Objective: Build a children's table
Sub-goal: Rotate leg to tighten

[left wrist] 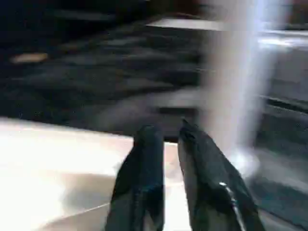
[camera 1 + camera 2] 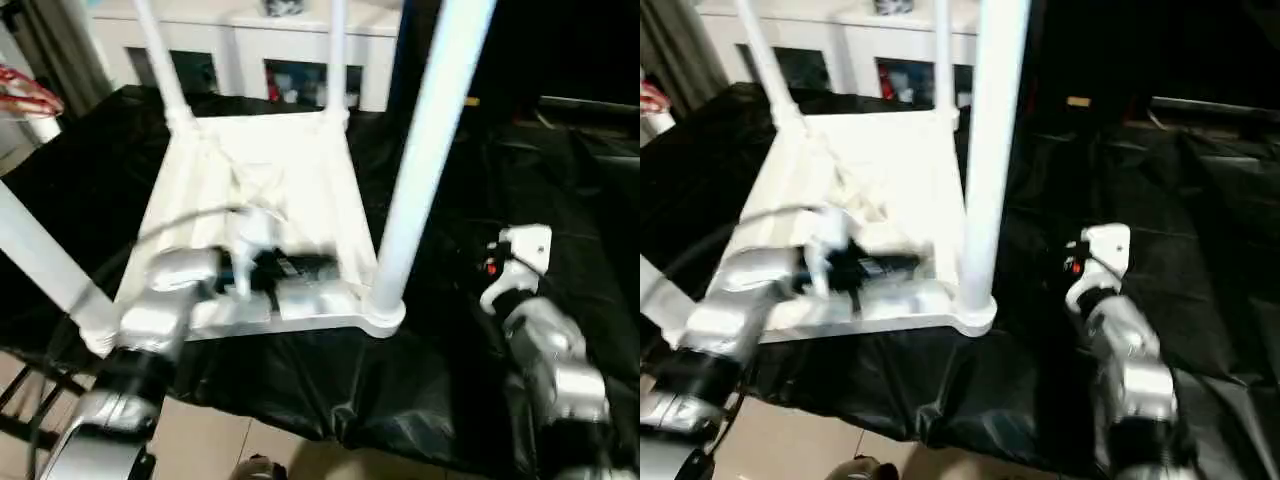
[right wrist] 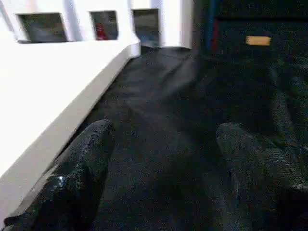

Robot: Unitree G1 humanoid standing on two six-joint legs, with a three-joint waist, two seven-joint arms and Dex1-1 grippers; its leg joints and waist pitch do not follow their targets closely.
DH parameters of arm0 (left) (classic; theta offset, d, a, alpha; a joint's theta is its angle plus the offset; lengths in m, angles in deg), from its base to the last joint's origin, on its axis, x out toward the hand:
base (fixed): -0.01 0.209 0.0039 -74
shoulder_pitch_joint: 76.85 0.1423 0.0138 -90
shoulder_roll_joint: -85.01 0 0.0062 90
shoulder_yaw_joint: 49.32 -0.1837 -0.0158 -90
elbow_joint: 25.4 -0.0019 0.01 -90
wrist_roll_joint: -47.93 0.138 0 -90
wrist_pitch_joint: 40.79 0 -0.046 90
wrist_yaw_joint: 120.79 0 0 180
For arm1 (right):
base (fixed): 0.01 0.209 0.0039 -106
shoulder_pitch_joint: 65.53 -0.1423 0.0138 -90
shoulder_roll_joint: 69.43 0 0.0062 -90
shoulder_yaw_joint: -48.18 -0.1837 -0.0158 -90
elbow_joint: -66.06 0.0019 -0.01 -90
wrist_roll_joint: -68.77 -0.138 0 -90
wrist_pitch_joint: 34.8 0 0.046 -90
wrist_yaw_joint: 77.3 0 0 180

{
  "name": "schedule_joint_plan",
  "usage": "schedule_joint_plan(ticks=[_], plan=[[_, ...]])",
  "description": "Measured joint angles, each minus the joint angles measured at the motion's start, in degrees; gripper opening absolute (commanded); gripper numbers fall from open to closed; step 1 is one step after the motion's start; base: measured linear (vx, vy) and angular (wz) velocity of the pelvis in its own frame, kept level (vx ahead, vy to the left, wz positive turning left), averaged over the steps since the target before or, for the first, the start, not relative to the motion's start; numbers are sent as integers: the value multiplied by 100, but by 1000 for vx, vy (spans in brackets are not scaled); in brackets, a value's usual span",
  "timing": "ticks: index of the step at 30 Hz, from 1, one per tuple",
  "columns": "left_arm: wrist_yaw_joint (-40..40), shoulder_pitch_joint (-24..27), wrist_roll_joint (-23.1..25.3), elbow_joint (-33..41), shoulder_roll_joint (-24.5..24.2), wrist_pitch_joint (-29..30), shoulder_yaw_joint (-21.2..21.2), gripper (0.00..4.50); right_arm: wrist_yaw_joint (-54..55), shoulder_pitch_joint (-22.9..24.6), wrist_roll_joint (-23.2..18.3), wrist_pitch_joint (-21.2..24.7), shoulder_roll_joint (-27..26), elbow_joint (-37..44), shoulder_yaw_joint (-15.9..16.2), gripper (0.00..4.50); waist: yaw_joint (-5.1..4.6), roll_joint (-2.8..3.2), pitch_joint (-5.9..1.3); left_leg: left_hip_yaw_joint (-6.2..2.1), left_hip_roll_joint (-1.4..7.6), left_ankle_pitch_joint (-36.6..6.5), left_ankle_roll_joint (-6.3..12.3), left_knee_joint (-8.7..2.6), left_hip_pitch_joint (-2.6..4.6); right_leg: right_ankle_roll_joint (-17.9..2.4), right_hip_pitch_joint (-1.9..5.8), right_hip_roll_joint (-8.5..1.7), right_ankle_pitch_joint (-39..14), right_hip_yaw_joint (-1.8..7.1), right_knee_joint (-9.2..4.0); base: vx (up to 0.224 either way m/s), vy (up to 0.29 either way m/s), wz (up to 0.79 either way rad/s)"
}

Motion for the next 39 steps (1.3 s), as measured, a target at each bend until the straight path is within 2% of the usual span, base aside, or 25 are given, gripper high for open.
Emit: schedule_joint_plan(ticks=[2,4,8,9,12,14,15,18,21,23,27,35,39], plan=[[-602,2,105,51,21,72,235,111,96,66,74,84,-26,114,44,376,-43,1,0,-1,-2,0,0,0,0,1,1,0,0,2,-1,0,0,0],[-1505,183,197,468,163,420,625,140,174,224,130,176,-68,449,159,376,-85,2,0,-1,-2,0,0,1,4,3,7,0,-1,4,-4,0,0,0],[-2252,631,253,1188,383,807,964,164,157,380,179,255,-67,746,391,376,-169,11,-2,-4,-4,0,-1,0,5,36,10,2,-21,5,-10,0,0,0],[-2509,829,305,1530,518,957,1067,187,129,421,223,283,-61,822,458,376,-184,19,-4,-4,-4,0,-1,0,4,33,10,2,-19,7,-10,0,0,0],[-3478,1251,591,2376,863,1529,1269,191,101,429,285,353,-63,893,559,376,-188,22,-4,-8,-2,-1,-1,-3,3,18,10,6,-10,2,-9,0,0,0],[-3793,1376,652,2538,896,1521,1354,201,91,429,287,421,-64,900,563,376,-180,22,-5,-14,-1,-1,-1,-5,3,23,9,9,-13,-1,-9,0,0,0],[-3817,1520,640,2647,884,1328,1410,201,78,435,285,454,-66,906,574,376,-179,22,-5,-16,-1,-1,-1,-7,3,38,10,10,-22,-1,-9,0,0,0],[-3774,1998,416,2986,912,1029,1465,201,-6,420,285,529,-60,895,629,376,-186,2,-13,-17,-3,-1,-1,-7,3,49,10,10,-28,2,-10,0,0,0],[-3400,2410,142,3229,855,1148,1417,201,-117,290,284,528,-47,812,694,376,-179,-35,-10,-15,-4,-1,-1,-9,3,55,8,10,-32,7,-9,0,0,0],[-3227,2451,81,3295,763,1329,1381,201,-167,155,283,527,-32,749,721,376,-167,-65,-9,-16,-4,-1,-2,-9,3,56,9,12,-32,8,-8,0,0,0],[-2506,2604,-121,3481,-39,1693,1230,201,-317,-112,281,461,10,508,746,376,-176,-94,-23,-17,-7,-1,-2,-9,11,57,17,13,-32,16,-7,0,0,0],[-1298,3114,-625,3513,-837,2026,1171,201,-466,-556,275,284,-25,-52,753,376,-188,-120,-29,-16,-15,-1,-3,-16,39,57,28,13,-32,28,-2,0,0,0],[-491,3212,-678,2827,-1498,2043,1060,201,-1101,-703,107,168,-82,-229,933,376,-194,-118,-30,-16,-15,-2,-5,-27,57,57,34,16,-32,29,0,0,0,0]])
